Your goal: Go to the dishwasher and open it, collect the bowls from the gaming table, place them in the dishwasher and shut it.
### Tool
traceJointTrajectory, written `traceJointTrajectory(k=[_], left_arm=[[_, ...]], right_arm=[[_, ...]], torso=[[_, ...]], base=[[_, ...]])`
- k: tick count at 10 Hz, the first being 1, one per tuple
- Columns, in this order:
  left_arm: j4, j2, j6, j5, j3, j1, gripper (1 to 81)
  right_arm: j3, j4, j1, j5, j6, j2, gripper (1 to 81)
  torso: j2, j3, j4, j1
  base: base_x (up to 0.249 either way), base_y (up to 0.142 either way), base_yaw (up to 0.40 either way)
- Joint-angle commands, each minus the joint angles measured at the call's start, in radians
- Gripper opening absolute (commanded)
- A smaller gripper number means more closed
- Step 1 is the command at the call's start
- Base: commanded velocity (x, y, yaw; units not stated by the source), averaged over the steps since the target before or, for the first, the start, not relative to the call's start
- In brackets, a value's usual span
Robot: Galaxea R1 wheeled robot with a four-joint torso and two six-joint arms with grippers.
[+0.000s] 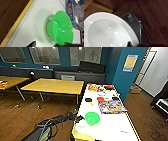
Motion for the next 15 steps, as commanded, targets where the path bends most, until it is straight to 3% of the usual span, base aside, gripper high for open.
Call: traceJointTrajectory(k=[1,3,4,6,7,9,13,15], left_arm=[[-0.004,0.048,-0.010,0.040,-0.034,-0.174,81.1],[-0.003,0.068,-0.010,0.040,-0.056,-0.175,81.1],[-0.003,0.079,-0.009,0.040,-0.067,-0.175,81.1],[0.017,0.102,-0.010,0.045,-0.087,-0.180,81.1],[0.017,0.113,-0.010,0.045,-0.102,-0.188,81.1],[0.017,0.131,-0.010,0.046,-0.117,-0.200,81.1],[0.017,0.163,-0.019,0.053,-0.119,-0.228,81.1],[0.019,0.201,-0.089,0.053,-0.185,-0.223,81.1]], right_arm=[[0.018,-0.016,0.021,-0.048,-0.009,-0.049,1.0],[0.018,-0.016,0.022,-0.048,-0.009,-0.050,1.0],[0.018,-0.016,0.022,-0.048,-0.009,-0.049,1.0],[0.016,-0.022,0.022,-0.048,-0.009,-0.049,1.0],[0.018,-0.022,0.022,-0.048,-0.009,-0.049,1.0],[0.016,-0.022,0.024,-0.048,-0.009,-0.046,1.0],[0.008,-0.022,0.024,-0.048,-0.009,-0.040,1.0],[-0.001,-0.022,0.024,-0.048,-0.001,-0.032,1.0]], torso=[[0.000,0.000,0.001,0.000],[0.000,0.000,-0.024,0.000],[0.000,0.000,-0.024,0.000],[0.000,-0.082,-0.025,0.000],[0.000,-0.020,-0.025,0.000],[0.001,-0.064,-0.025,0.000],[0.001,-0.073,-0.025,0.001],[0.002,-0.073,-0.025,0.001]], base=[[0.000,0.000,0.000],[0.000,0.000,0.000],[0.000,0.000,0.000],[0.000,0.000,0.000],[0.000,0.000,0.000],[0.000,0.000,0.000],[0.000,0.000,0.000],[0.000,0.000,0.000]])
